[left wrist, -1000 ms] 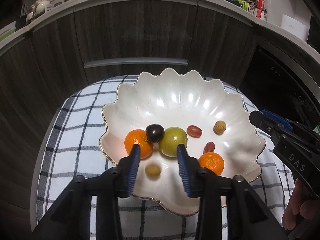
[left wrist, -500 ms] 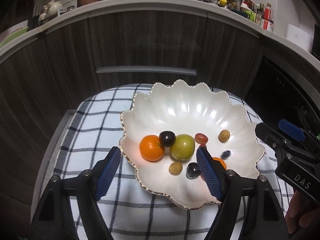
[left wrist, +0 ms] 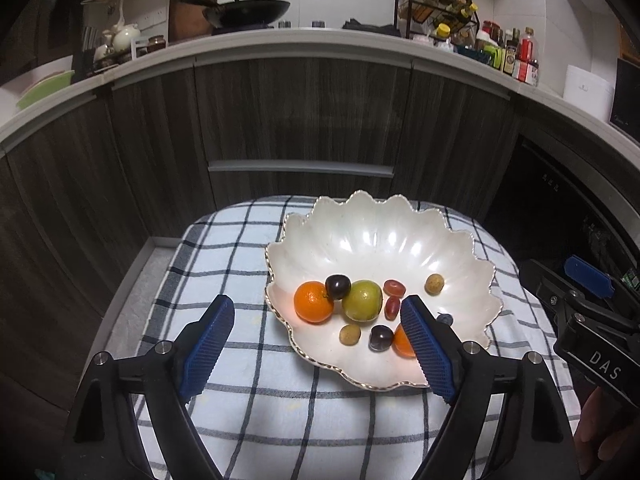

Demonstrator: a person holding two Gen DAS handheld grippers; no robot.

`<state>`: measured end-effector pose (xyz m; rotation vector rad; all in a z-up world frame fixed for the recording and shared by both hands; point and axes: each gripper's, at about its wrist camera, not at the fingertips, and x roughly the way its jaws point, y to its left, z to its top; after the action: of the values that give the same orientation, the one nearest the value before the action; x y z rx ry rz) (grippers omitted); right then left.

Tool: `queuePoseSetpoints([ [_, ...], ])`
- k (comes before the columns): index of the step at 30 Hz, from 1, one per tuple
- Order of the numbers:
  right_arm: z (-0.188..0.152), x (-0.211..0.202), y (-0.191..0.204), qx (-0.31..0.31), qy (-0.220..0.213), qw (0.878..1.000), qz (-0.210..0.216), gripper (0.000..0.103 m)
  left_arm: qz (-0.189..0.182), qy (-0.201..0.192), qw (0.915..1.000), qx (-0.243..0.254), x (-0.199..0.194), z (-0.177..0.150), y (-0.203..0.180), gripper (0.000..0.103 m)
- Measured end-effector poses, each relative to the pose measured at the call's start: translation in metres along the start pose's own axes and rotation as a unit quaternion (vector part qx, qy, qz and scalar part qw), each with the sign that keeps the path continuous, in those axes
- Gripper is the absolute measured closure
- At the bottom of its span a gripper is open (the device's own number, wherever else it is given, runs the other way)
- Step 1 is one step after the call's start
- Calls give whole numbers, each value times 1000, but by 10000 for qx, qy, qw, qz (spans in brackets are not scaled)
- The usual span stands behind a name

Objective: Organize fruits

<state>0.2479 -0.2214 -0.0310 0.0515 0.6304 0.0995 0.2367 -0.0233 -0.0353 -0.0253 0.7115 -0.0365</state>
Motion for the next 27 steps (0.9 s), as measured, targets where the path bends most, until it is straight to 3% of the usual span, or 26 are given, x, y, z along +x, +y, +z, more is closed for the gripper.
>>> queuePoseSetpoints([
  [27,-22,-90,4,151,-404,9986,-297,24,119,-559,9984,29,-93,-28,-1,17],
])
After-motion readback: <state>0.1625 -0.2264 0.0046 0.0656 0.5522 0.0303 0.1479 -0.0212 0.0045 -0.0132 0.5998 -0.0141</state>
